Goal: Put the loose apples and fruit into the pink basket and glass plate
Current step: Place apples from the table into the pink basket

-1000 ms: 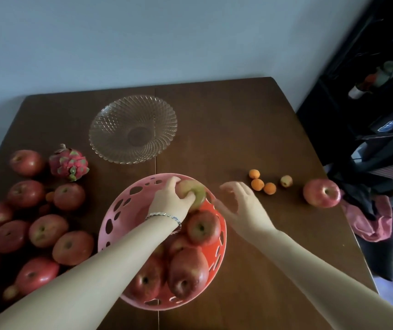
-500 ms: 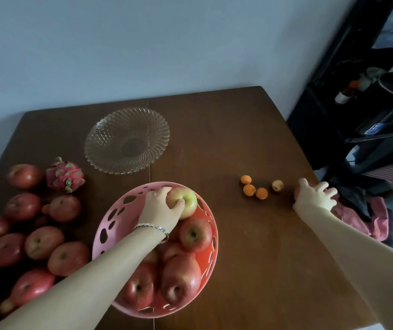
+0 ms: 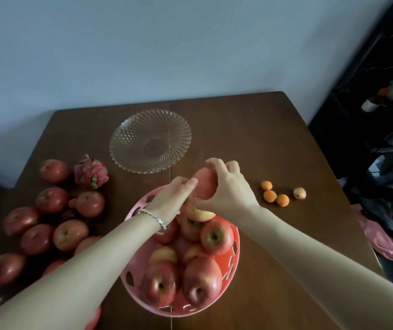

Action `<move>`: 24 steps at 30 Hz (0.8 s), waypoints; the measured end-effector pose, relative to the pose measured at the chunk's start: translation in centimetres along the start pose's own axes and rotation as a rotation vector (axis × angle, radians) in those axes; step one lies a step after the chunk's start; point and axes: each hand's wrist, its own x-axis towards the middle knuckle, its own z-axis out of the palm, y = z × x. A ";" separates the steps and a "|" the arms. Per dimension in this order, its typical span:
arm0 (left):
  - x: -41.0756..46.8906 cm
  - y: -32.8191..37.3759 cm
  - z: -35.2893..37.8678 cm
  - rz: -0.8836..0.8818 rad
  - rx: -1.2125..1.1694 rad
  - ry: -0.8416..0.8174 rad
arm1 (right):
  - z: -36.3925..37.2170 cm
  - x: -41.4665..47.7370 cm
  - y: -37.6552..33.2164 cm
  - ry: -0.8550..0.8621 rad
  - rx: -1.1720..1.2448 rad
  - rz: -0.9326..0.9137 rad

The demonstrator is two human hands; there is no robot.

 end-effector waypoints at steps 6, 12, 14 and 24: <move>-0.7 -0.5 -0.4 -0.011 -0.282 0.044 | 3.3 0.1 -1.7 0.025 0.043 -0.126; -0.1 -1.8 -1.1 -0.141 -0.596 -0.007 | 3.9 0.3 -0.4 -0.125 0.036 -0.151; 0.0 -2.4 -1.4 -0.151 -0.639 0.004 | 4.5 0.2 0.4 -0.155 -0.043 -0.128; 0.8 -4.8 -2.3 -0.146 -0.363 0.188 | 5.2 0.0 2.0 -0.090 -0.027 -0.204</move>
